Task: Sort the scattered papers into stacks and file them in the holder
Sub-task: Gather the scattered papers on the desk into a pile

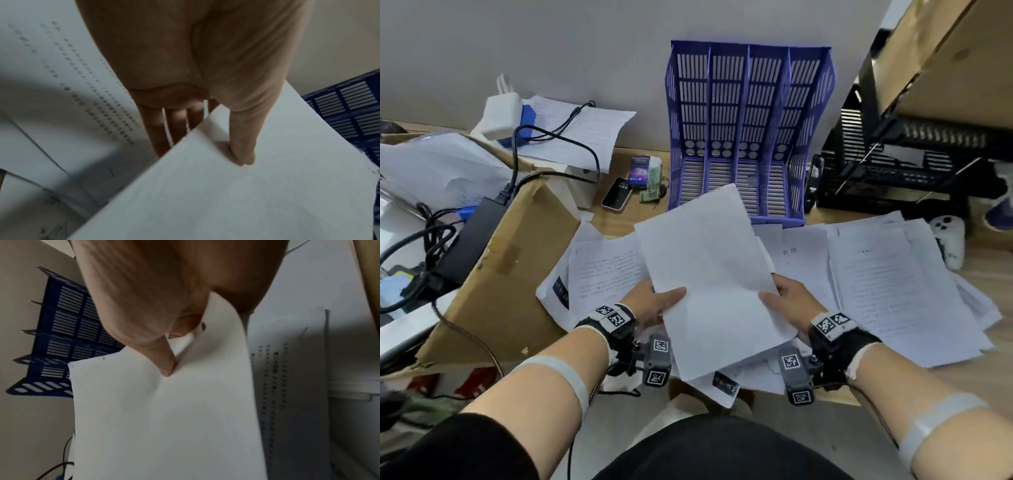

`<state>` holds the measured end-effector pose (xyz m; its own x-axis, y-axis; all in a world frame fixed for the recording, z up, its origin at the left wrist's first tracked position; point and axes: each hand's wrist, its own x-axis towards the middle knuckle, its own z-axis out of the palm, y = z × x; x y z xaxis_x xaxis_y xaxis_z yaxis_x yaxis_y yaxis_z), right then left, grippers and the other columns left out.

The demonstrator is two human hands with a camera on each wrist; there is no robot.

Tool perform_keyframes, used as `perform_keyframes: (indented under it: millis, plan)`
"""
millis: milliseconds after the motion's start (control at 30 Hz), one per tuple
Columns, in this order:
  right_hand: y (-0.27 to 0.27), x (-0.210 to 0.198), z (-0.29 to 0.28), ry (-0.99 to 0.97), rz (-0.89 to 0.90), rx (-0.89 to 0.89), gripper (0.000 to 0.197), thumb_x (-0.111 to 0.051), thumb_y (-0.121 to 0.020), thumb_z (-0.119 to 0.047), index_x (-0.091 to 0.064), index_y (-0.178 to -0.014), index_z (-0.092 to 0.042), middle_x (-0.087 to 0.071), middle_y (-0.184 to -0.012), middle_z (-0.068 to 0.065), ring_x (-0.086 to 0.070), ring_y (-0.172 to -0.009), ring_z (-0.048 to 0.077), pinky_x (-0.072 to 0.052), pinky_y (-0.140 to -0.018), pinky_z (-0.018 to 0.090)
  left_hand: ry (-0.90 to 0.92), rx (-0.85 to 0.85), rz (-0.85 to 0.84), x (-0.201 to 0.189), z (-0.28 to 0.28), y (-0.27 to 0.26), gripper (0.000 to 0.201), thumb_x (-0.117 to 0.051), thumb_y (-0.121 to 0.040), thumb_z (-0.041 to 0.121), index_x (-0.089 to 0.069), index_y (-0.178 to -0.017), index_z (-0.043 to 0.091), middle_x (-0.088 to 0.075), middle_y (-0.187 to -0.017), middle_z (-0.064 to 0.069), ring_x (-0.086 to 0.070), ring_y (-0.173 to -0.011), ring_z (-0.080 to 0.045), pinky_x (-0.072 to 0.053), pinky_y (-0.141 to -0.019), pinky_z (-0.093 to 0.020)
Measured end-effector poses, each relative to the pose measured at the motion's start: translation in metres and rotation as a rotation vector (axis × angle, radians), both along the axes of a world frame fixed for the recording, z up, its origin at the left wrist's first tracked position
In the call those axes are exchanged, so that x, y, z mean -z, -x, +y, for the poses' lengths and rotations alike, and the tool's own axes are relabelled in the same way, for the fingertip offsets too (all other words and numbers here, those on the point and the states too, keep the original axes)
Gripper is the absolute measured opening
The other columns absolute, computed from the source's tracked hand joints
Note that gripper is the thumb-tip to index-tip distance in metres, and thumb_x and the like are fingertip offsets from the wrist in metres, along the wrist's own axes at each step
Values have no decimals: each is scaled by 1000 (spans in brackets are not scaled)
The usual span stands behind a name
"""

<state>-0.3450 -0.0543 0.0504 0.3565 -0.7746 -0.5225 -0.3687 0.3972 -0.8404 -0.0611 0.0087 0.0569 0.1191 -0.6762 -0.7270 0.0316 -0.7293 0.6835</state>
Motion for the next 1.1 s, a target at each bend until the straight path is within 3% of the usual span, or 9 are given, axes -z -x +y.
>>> perform_keyframes:
  millis: [200,333,400,500,567,700,800,933,1100]
  plan:
    - [-19,1,0,270,442,75,50,-71,-82,-24,-44,-124,-17,-50,-115,5,-55,-107,25,-48,-98,40,182,-52,-290,-13,-10,-9,10,-65,-87,27,-70,-88,18,-75,-96,-9,-71,-88,-27,-59,-83,-43]
    - [-56,-38,4,78,80,-108,76,-75,-78,-47,-37,-141,-28,-50,-129,-2,-59,-110,14,-51,-95,37,353,5,-471,-46,-13,3,23,-59,-91,18,-58,-68,13,-57,-63,0,-53,-61,-16,-42,-53,-20]
    - [-81,-57,8,-52,-77,-178,87,-76,-73,-56,-27,-144,-41,-51,-129,-10,-61,-113,12,-56,-85,36,398,206,-313,-60,-13,16,9,-64,-89,18,-71,-86,21,-70,-80,7,-63,-75,-8,-48,-64,-13]
    - [-104,-61,3,-30,-161,-12,55,-73,-82,-39,-46,-129,-27,-65,-120,-3,-67,-108,22,-61,-77,42,397,427,-136,-65,-11,29,45,-69,-89,9,-61,-131,23,-65,-112,20,-63,-101,3,-48,-84,-6]
    - [-102,-59,-5,39,-122,164,21,-61,-91,-18,-62,-112,-22,-71,-116,8,-69,-104,29,-58,-85,48,386,387,-109,-63,-11,28,46,-68,-89,5,-61,-132,20,-63,-108,16,-63,-105,-7,-49,-84,-7]
    - [-76,-59,-17,11,-152,228,31,-55,-94,-2,-61,-124,-2,-68,-120,10,-66,-108,26,-50,-100,44,380,222,-295,-49,-7,6,45,-70,-87,12,-59,-131,21,-62,-122,-5,-63,-109,-22,-49,-82,-14]
    - [-62,-64,-22,-46,-216,209,36,-55,-97,-6,-54,-132,0,-65,-126,10,-63,-115,26,-46,-103,42,289,88,-175,-42,-2,-6,67,-78,-82,27,-45,-140,25,-59,-129,3,-60,-115,-16,-50,-94,-34]
    - [-58,-56,-24,-27,-172,185,34,-56,-96,-5,-56,-130,0,-66,-122,13,-63,-111,28,-48,-101,42,286,107,82,-33,7,-9,46,-76,-83,21,-63,-127,15,-70,-124,-2,-66,-115,-22,-50,-103,-44]
    - [-60,-38,-19,-89,-113,155,28,-61,-93,-13,-64,-121,-15,-71,-117,6,-70,-99,22,-58,-84,39,167,-75,-124,-15,14,-18,15,-66,-91,18,-72,-105,18,-74,-112,-8,-70,-101,-30,-53,-97,-52]
